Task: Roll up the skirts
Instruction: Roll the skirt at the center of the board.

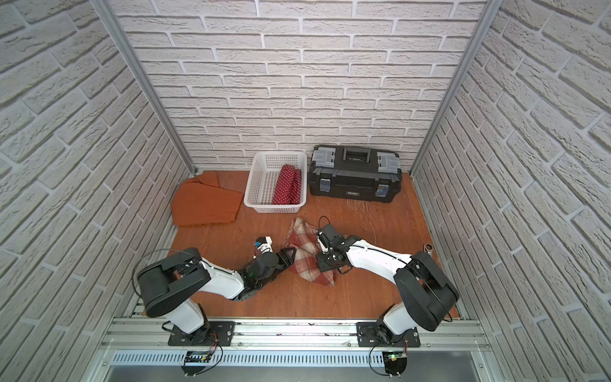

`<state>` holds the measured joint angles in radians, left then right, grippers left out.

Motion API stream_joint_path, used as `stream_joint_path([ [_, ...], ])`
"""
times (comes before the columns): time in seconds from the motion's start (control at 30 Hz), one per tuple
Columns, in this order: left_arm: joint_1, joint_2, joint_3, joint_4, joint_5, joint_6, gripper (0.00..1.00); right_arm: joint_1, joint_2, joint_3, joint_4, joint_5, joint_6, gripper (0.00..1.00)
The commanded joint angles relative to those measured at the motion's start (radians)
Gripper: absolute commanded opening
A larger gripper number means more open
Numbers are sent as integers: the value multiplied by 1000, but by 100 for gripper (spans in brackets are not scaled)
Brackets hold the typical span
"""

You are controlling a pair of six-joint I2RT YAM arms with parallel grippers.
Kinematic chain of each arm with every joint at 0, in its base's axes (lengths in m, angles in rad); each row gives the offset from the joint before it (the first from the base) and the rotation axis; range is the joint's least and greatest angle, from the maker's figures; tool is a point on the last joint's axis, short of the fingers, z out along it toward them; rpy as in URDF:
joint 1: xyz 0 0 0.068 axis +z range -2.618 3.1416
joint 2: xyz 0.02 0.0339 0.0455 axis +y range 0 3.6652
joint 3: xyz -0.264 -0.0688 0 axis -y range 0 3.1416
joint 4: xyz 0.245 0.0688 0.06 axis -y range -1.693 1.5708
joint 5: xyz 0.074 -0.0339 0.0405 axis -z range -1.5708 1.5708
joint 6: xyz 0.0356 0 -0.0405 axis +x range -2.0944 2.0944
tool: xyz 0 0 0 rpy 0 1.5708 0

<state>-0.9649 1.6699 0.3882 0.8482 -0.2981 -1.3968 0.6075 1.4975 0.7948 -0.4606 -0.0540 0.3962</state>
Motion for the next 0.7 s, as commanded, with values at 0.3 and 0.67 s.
stream_joint_path([
  [0.3, 1, -84, 68, -237, 47, 107, 0, 53, -300, 32, -337, 207, 55, 65],
  [0.67, 13, -278, 34, -543, 107, 177, 0, 582, -276, 103, -347, 511, 13, 69],
])
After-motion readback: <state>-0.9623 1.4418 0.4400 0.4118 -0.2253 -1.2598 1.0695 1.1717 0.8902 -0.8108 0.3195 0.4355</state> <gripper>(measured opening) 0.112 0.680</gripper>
